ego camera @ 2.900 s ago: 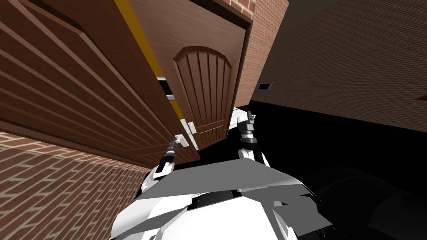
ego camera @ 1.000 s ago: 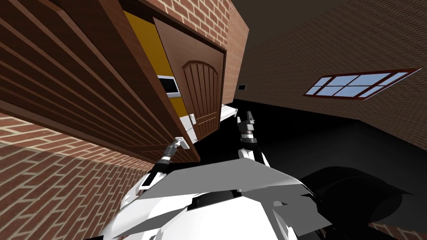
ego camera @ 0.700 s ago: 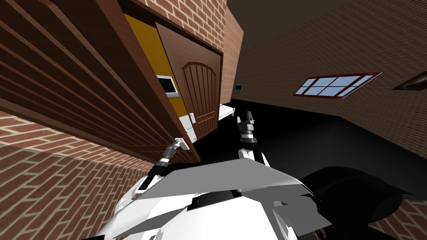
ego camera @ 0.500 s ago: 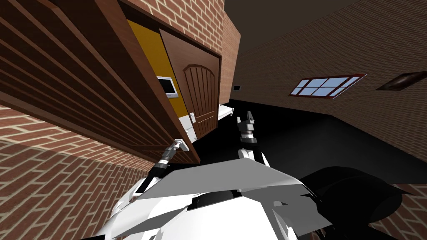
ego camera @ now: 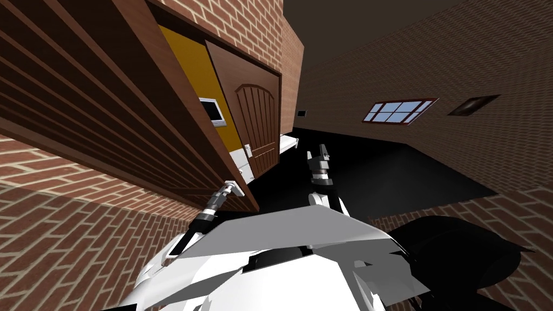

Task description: Pull the door open

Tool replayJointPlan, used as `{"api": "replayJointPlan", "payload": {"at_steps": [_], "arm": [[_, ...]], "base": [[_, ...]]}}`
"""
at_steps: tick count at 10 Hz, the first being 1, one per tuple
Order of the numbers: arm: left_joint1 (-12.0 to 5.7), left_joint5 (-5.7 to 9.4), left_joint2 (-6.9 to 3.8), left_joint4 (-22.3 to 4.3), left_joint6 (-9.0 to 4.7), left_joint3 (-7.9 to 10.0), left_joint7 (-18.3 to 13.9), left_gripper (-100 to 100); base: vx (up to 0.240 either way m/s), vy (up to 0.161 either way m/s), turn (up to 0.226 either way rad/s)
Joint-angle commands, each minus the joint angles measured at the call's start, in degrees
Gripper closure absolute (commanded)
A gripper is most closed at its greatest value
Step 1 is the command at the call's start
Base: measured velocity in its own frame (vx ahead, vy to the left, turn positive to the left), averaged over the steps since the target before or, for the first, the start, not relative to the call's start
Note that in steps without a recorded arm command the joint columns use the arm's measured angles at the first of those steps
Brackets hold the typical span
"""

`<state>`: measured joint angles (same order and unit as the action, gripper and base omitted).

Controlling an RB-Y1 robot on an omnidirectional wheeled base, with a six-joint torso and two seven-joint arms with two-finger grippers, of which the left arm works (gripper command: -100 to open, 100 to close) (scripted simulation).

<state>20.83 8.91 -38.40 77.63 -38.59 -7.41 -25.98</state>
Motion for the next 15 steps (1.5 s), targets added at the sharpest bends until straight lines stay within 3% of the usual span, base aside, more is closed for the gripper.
{"api": "replayJointPlan", "payload": {"at_steps": [1,7,8,11,12,14,15], "arm": [[0.86,-0.29,-0.48,0.3,-1.22,-0.97,-0.5,100],[2.41,-0.59,-3.07,-0.6,-5.66,-2.42,-2.4,100],[2.07,-0.33,-3.2,-0.7,-4.97,-1.59,-2.2,100],[3.5,-0.71,-4.4,-3.8,-9.49,-1.93,-3.2,100],[3.5,-0.71,-4.4,-3.8,-9.49,-1.93,-3.2,100],[4.56,-1.02,-5.29,-6.0,-13.03,-2.19,-4.0,100],[4.56,-1.02,-5.29,-6.0,-13.57,-2.19,-4.0,100]], "base": [[-0.207,0.105,-0.15],[-0.194,0.099,-0.127],[-0.084,0.044,-0.007],[-0.004,0.004,-0.039],[0.01,-0.007,-0.012],[-0.003,0.001,-0.053],[-0.007,0.007,-0.029]]}}
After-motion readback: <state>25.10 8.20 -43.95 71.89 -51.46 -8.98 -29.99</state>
